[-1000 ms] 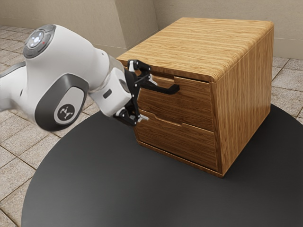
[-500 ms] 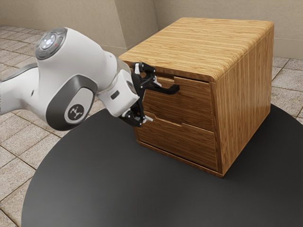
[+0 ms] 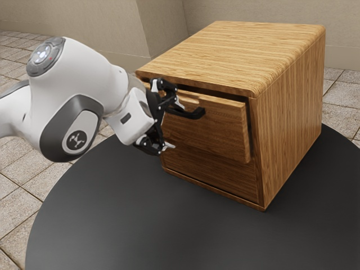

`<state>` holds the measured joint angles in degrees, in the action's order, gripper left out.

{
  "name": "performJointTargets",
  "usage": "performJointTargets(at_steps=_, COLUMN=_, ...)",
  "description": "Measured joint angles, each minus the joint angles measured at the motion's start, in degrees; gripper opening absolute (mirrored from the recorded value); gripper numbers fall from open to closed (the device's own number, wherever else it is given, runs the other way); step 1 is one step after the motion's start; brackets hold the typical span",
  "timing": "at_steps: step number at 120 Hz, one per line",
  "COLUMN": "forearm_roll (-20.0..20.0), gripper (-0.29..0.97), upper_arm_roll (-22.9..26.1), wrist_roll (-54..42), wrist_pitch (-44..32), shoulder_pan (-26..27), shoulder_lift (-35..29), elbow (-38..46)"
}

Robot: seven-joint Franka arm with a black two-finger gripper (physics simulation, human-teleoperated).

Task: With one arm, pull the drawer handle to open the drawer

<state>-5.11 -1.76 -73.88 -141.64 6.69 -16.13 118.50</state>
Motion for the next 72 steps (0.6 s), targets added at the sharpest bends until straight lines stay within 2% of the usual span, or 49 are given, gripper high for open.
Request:
performJointTargets(at_steps=24, forearm_roll=0.06, gripper=0.63, upper_arm_roll=0.06, wrist_roll=0.21, wrist_pitch=0.10, shoulder_pan=0.01, shoulder_lift=-4.08, elbow=3.68)
performJointTargets(at_steps=53, forearm_roll=0.08, gripper=0.69, upper_arm_roll=0.08, wrist_roll=0.60, wrist_pitch=0.33, shoulder_pan=0.01, shoulder_lift=-8.97, elbow=8.72)
performJointTargets(at_steps=72, forearm_roll=0.28, gripper=0.68, upper_arm_roll=0.32, wrist_roll=0.99, wrist_pitch=0.57, shoulder_pan=0.04, shoulder_lift=-11.79, elbow=10.74)
